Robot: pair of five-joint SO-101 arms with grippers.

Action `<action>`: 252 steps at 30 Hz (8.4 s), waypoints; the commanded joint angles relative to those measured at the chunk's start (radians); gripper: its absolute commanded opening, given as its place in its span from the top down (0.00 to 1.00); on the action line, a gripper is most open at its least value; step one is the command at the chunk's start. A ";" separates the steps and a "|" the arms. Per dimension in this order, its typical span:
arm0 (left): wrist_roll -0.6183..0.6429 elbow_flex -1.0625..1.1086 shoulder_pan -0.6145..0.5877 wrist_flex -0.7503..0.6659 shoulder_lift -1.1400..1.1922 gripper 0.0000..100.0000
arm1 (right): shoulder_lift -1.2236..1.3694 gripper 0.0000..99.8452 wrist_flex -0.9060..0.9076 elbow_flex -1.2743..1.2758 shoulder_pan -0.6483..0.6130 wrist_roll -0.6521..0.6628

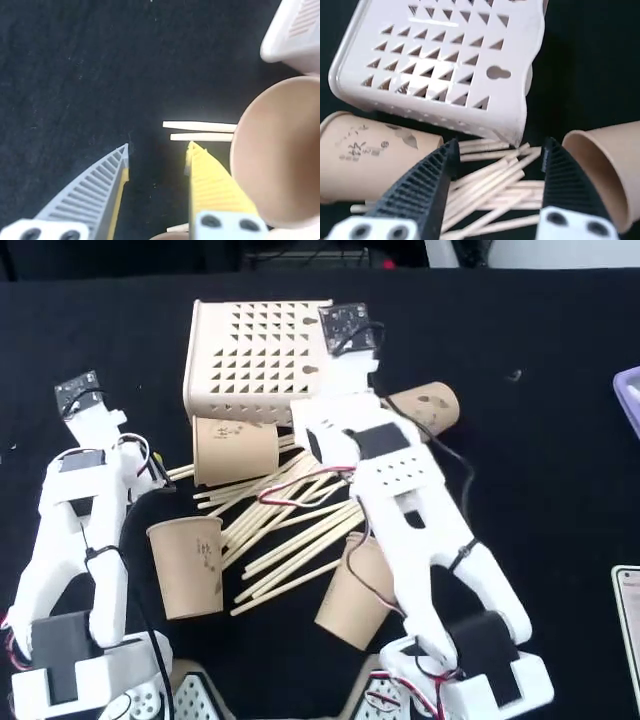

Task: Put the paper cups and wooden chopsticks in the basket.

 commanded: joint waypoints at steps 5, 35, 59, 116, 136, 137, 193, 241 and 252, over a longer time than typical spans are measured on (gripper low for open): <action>0.008 -0.015 0.012 -0.015 -0.003 0.82 | -0.004 0.74 -0.307 0.104 -0.003 -0.008; 0.000 0.096 0.016 -0.203 -0.003 0.82 | 0.348 0.81 -0.064 -0.263 0.051 0.000; 0.000 0.117 0.016 -0.203 -0.005 0.82 | -0.033 0.97 -0.367 0.157 0.051 0.098; 0.000 0.117 0.012 -0.203 -0.003 0.82 | 0.012 0.75 -0.322 0.076 0.068 -0.120; 0.000 -0.895 0.031 0.147 0.315 0.78 | 0.251 0.77 -0.040 -0.197 -0.006 -0.109; 0.000 -1.020 0.051 0.199 0.402 0.78 | 0.251 0.77 -0.055 -0.183 -0.005 -0.109; -0.120 -2.310 0.065 0.644 1.241 0.78 | 0.248 0.77 -0.077 -0.148 -0.002 -0.106; -0.189 -2.293 0.111 0.876 1.473 0.97 | 0.245 0.77 -0.071 -0.147 -0.002 -0.106; -0.160 -2.388 0.070 0.876 1.444 0.97 | 0.203 0.77 -0.077 -0.156 0.121 -0.106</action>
